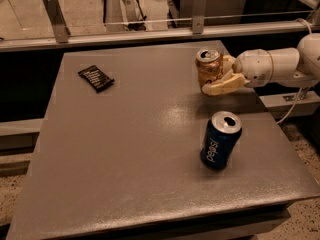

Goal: Place orange can upright

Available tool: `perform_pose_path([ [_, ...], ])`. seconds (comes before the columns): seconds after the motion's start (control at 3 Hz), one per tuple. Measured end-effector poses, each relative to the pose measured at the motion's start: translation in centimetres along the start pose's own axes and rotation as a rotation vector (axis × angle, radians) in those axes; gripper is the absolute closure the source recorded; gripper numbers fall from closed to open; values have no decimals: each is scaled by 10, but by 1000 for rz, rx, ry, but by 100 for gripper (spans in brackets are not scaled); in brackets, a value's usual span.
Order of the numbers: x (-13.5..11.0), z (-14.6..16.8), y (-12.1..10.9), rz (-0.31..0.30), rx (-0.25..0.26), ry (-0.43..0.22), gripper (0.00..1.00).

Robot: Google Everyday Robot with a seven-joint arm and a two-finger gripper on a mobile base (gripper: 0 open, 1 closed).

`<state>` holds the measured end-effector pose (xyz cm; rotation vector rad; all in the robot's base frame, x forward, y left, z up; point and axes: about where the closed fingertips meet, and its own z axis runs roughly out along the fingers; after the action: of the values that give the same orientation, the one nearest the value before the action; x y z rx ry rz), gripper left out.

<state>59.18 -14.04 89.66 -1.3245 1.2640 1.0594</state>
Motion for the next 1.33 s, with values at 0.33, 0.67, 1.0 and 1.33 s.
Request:
perform_pose_path([
  [0.33, 7, 1, 1, 2, -18, -12, 82],
  [0.67, 16, -2, 3, 16, -24, -16, 58],
  [1.0, 27, -4, 3, 31, -24, -39, 28],
  [1.33, 33, -6, 4, 38, -20, -48, 5],
])
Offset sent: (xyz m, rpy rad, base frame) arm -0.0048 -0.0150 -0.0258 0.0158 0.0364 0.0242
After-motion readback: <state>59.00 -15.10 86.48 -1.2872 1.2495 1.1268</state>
